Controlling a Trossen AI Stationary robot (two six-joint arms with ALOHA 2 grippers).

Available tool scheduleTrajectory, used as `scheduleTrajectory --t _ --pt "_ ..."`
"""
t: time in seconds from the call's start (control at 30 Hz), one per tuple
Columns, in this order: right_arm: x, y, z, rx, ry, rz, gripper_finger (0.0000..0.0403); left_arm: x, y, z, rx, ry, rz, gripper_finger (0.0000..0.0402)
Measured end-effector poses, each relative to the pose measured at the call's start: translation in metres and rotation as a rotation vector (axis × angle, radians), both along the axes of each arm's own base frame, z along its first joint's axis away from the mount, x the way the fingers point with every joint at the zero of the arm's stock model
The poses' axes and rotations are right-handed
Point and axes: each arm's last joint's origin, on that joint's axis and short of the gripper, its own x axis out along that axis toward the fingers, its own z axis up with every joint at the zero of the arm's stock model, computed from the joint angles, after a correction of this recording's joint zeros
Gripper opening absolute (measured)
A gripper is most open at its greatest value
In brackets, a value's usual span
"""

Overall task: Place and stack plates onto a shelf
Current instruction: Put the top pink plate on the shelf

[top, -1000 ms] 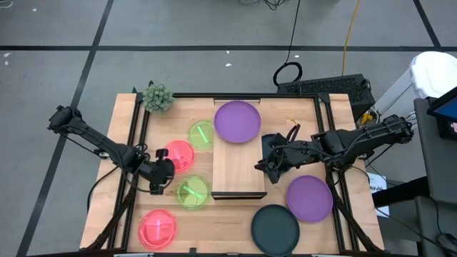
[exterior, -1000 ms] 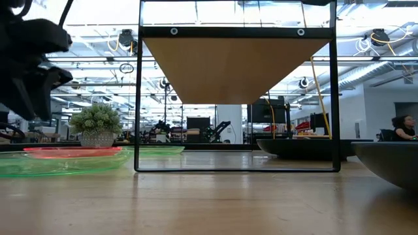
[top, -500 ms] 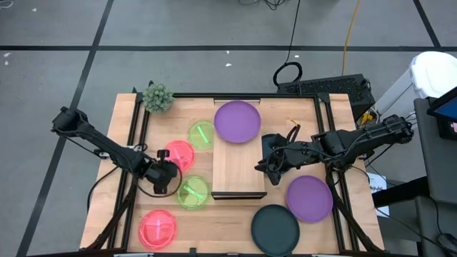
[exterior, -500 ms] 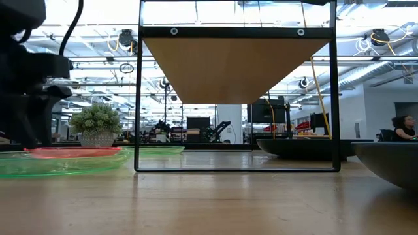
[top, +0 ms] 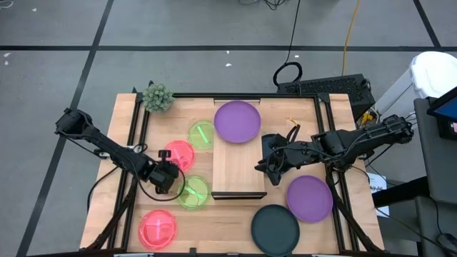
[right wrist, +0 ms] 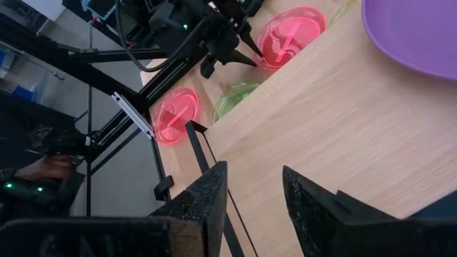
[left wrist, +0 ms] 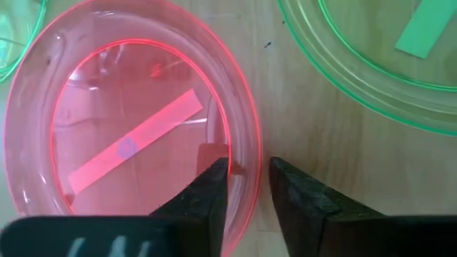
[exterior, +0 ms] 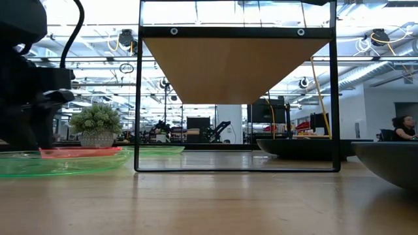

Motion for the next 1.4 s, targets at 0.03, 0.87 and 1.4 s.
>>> scheduleTrajectory --t 0.03,0.87,1.4 --pt "0.0 0.0 0.0 0.0 0.0 0.0 0.0118 0.0 0.0 0.0 -0.002 0.001 -0.001 0.0097" --pt "0.0 0.0 0.0 -0.003 -0.001 -0.003 0.0118 0.024 -0.012 0.049 0.007 -0.049 -0.034 0.0004" --pt "0.0 0.0 0.0 -0.017 -0.002 0.001 0.0118 0.04 -0.026 0.113 0.023 -0.103 -0.169 0.0003"
